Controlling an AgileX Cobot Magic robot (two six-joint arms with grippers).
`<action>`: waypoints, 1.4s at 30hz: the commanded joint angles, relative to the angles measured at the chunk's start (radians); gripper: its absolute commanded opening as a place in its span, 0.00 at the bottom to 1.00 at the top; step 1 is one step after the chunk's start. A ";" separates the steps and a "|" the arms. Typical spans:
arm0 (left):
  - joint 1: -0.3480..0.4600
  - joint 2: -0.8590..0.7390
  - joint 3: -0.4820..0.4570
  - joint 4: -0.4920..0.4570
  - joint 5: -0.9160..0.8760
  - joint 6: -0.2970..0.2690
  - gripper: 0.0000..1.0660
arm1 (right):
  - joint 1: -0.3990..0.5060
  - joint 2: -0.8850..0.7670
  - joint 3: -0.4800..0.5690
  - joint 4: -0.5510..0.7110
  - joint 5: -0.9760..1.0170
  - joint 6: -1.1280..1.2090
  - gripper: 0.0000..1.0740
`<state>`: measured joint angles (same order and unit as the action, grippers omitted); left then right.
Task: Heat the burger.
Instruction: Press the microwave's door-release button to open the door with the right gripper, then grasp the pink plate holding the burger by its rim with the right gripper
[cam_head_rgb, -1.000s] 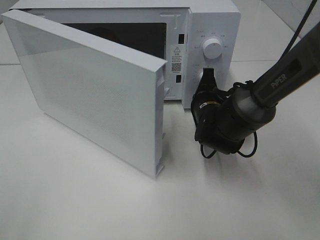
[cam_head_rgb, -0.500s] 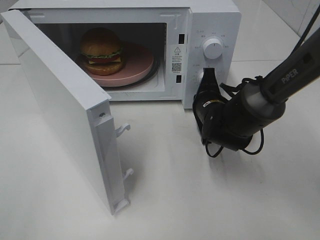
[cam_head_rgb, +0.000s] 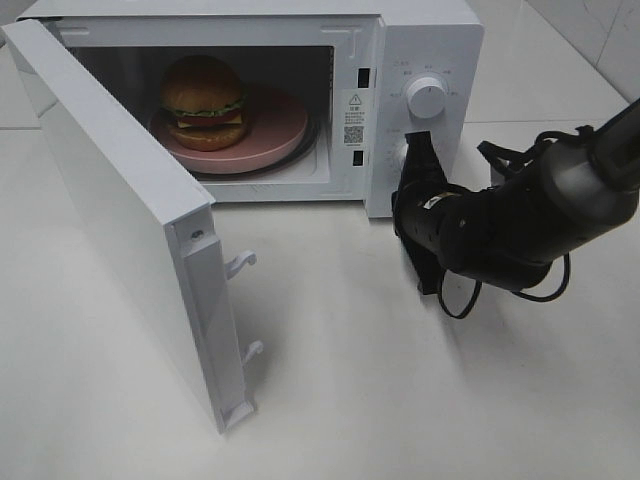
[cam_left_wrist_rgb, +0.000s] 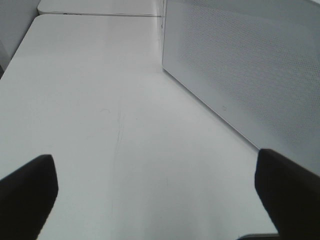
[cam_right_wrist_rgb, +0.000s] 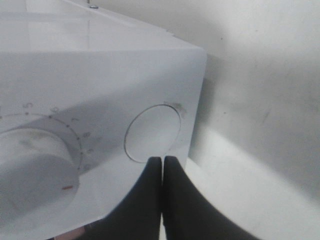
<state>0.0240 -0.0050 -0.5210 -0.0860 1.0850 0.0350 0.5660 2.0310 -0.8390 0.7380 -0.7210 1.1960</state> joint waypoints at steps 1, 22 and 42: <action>0.000 -0.015 0.004 0.002 -0.013 -0.006 0.94 | 0.001 -0.064 0.051 -0.011 0.043 -0.069 0.00; 0.000 -0.015 0.004 0.002 -0.013 -0.006 0.94 | -0.002 -0.371 0.179 -0.011 0.498 -0.863 0.00; 0.000 -0.015 0.004 0.002 -0.013 -0.006 0.94 | -0.002 -0.498 0.136 -0.502 1.089 -1.182 0.02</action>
<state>0.0240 -0.0050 -0.5210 -0.0860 1.0850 0.0350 0.5660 1.5520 -0.6870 0.3330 0.3020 0.0330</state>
